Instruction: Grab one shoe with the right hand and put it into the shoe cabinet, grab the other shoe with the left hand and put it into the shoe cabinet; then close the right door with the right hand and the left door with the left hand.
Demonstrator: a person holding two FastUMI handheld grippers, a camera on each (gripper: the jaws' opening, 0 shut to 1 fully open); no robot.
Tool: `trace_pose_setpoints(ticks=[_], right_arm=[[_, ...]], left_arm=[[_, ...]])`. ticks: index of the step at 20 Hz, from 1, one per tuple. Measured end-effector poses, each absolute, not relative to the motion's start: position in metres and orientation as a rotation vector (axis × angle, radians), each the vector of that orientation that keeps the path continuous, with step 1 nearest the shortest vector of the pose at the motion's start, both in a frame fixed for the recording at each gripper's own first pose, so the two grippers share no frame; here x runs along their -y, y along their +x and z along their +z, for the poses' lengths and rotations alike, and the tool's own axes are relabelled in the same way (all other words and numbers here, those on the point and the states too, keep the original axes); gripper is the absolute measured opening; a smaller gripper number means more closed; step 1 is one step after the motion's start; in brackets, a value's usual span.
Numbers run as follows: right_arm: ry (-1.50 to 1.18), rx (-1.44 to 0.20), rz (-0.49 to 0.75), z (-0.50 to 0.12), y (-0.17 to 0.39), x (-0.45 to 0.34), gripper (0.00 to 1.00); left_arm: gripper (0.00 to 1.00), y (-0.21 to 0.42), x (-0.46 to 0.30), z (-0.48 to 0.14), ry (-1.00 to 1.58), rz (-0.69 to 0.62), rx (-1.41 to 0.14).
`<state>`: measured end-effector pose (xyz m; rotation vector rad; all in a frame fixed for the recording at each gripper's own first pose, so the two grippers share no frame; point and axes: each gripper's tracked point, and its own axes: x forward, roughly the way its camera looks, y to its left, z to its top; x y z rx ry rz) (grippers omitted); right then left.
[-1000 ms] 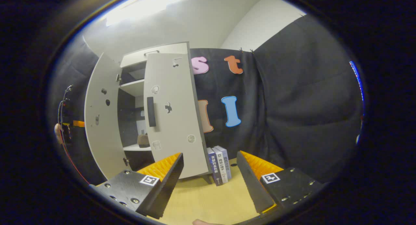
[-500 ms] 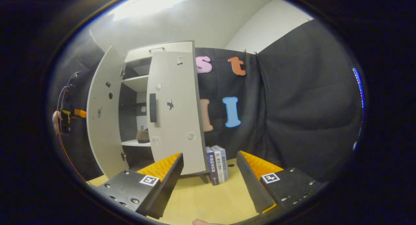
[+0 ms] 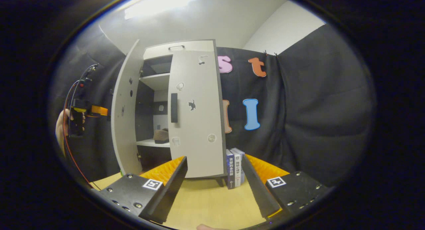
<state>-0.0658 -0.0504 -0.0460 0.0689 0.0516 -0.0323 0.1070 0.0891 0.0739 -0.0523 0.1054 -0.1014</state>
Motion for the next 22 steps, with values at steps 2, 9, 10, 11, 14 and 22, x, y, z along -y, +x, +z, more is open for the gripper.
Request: trace_pose_setpoints(ticks=[2,9,10,11,14,22], right_arm=[[0.064,-0.054,-0.036,-0.044,-0.066,0.052,0.99],[0.064,-0.04,-0.038,-0.039,-0.064,0.053,0.98],[0.059,-0.043,-0.032,-0.039,-0.061,0.05,0.98],[0.056,-0.051,-0.022,-0.038,-0.059,0.045,0.98],[0.048,-0.061,0.004,-0.034,-0.053,0.034,0.98],[0.037,-0.038,0.026,-0.015,-0.054,0.016,0.99]], left_arm=[[0.88,0.111,-0.078,0.08,-0.06,-0.098,-0.073],[0.88,0.13,-0.053,0.086,-0.057,-0.129,-0.063],[0.88,0.135,-0.045,0.081,-0.069,-0.143,-0.078],[0.83,0.133,-0.035,0.071,-0.081,-0.149,-0.097],[0.92,0.121,-0.024,0.067,-0.09,-0.136,-0.115],[0.89,0.082,-0.045,0.091,-0.003,-0.068,-0.017]])
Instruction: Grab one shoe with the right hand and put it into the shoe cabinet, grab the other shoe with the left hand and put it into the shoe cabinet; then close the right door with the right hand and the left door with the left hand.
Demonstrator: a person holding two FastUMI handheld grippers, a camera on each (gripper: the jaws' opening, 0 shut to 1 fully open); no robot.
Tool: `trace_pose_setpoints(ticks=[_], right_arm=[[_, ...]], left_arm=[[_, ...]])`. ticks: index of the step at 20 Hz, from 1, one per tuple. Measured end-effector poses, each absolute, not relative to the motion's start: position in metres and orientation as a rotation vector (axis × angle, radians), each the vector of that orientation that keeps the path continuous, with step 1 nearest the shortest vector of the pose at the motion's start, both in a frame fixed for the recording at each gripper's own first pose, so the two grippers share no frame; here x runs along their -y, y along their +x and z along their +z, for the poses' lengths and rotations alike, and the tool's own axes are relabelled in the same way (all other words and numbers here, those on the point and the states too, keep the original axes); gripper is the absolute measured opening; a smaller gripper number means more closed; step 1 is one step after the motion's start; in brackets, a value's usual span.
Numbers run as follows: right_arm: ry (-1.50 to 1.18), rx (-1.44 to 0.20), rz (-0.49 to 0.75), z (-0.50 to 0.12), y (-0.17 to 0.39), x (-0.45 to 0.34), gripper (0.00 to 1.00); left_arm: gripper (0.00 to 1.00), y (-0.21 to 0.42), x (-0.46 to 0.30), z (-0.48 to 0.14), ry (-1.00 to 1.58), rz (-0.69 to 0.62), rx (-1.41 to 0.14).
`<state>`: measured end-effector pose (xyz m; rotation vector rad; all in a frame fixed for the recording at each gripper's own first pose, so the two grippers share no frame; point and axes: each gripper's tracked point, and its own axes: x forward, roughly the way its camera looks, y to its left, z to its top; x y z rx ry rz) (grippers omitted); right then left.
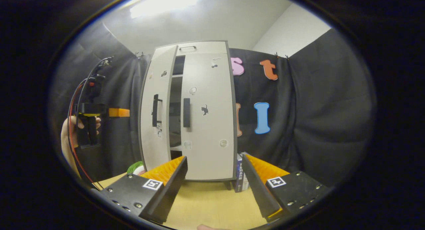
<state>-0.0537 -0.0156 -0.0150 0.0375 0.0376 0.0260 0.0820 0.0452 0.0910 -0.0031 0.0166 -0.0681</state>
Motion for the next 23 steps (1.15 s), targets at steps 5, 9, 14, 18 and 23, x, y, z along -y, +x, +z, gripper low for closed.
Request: trace_pose_setpoints(ticks=[5,9,14,18,23], right_arm=[[0.059,-0.024,0.026,-0.009,-0.052,0.007,0.98],[0.06,-0.025,0.052,-0.012,-0.05,-0.005,0.99],[0.072,-0.008,0.069,-0.008,-0.047,-0.014,0.99],[0.073,-0.004,0.085,-0.008,-0.047,-0.019,0.99],[0.079,-0.003,0.087,-0.007,-0.052,-0.018,0.98]], left_arm=[[0.91,0.049,-0.057,0.092,-0.059,-0.047,0.014],[0.91,0.024,-0.062,0.08,-0.012,-0.04,0.04],[0.92,-0.007,-0.055,0.047,-0.031,-0.02,0.004],[0.91,-0.028,-0.026,0.04,0.01,-0.1,0.009],[0.9,-0.042,-0.017,0.057,-0.005,-0.135,0.053]])
